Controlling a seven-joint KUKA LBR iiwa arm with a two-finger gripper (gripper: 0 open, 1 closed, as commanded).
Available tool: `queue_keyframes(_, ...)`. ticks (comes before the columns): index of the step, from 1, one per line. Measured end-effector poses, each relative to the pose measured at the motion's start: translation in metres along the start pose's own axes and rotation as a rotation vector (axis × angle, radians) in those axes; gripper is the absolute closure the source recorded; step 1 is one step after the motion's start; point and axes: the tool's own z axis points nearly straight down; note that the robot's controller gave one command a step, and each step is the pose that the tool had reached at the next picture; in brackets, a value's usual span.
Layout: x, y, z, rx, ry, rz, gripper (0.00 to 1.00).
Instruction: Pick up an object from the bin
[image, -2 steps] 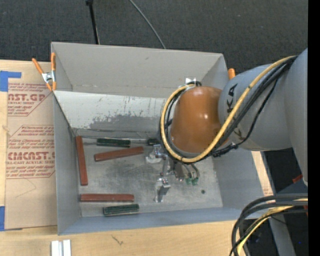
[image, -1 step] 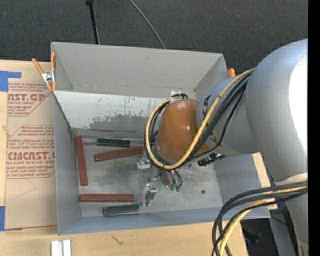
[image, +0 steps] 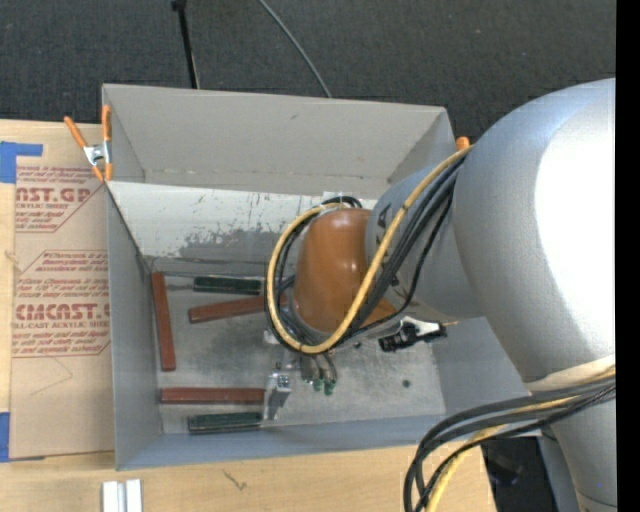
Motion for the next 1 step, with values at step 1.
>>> queue_keyframes(1, 0.0003, 0.0521, 0.0057, -0.006, -0.013, -0.276, 1.0)
